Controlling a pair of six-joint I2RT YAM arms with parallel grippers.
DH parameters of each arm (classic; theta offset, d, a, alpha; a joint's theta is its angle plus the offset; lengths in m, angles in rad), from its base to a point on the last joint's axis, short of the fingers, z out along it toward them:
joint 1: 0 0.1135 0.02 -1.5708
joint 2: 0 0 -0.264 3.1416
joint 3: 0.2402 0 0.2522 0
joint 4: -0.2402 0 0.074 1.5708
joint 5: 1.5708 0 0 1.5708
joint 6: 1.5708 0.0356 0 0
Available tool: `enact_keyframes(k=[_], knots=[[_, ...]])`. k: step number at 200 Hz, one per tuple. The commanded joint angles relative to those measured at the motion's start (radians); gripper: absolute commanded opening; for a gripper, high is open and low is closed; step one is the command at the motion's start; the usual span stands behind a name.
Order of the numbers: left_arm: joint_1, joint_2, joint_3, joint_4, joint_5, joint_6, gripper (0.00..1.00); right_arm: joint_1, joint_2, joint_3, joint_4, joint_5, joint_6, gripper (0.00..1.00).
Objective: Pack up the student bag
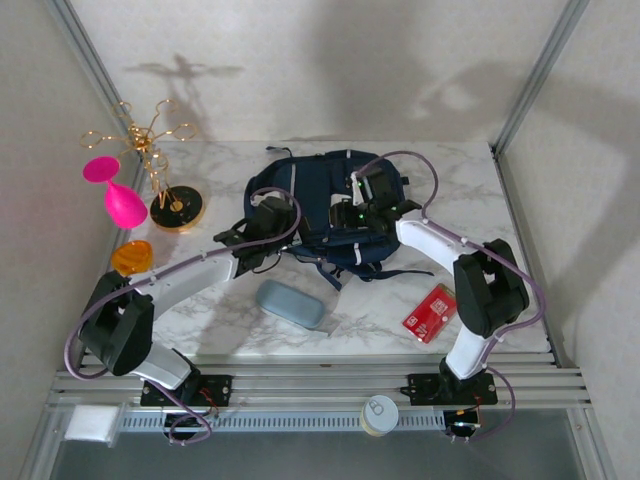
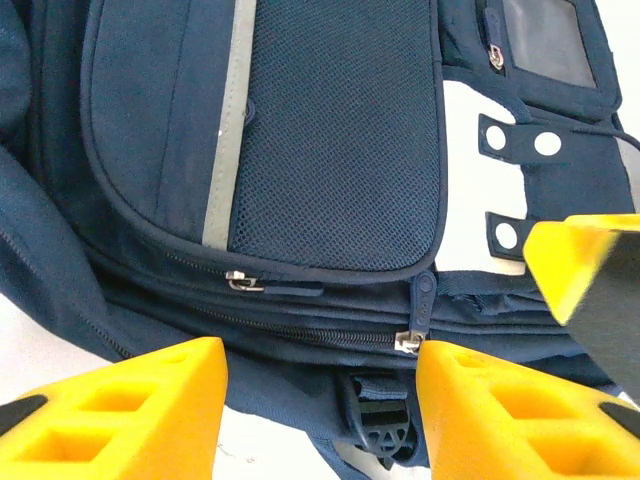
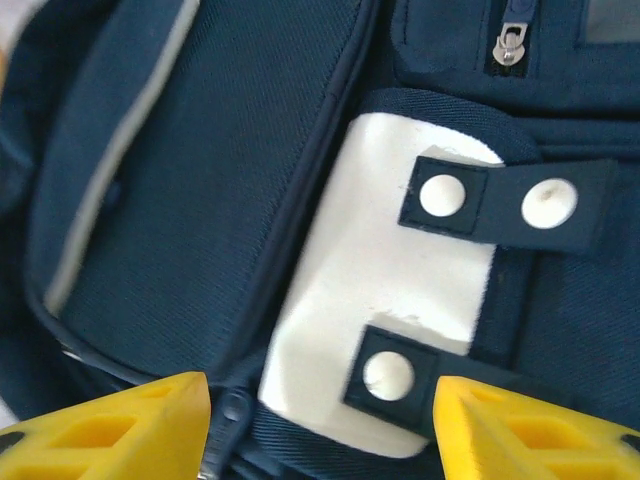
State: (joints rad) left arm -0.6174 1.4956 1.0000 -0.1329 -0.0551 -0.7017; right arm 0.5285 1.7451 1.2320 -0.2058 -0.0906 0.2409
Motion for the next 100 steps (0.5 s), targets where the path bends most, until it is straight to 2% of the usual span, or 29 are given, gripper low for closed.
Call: enact_keyframes(k=[1,27,59,79,100], knots=[[0.016,-0.042,-0.032,0.043,0.04,-0.022,0.53,0.019,0.016,0.011,-0.067,0.052,-0.345,0.62],[0.029,-0.041,-0.046,0.047,0.062,-0.021,0.53,0.022,-0.013,-0.052,0.002,-0.044,-0.526,0.65],[0.034,-0.046,-0.055,0.054,0.079,-0.016,0.53,0.021,0.019,-0.054,-0.011,-0.058,-0.683,0.67],[0.037,-0.051,-0.064,0.059,0.078,-0.018,0.53,0.02,0.063,-0.035,-0.004,0.043,-0.724,0.67],[0.041,-0.049,-0.066,0.062,0.087,-0.02,0.53,0.019,0.082,-0.042,0.052,0.089,-0.775,0.66]])
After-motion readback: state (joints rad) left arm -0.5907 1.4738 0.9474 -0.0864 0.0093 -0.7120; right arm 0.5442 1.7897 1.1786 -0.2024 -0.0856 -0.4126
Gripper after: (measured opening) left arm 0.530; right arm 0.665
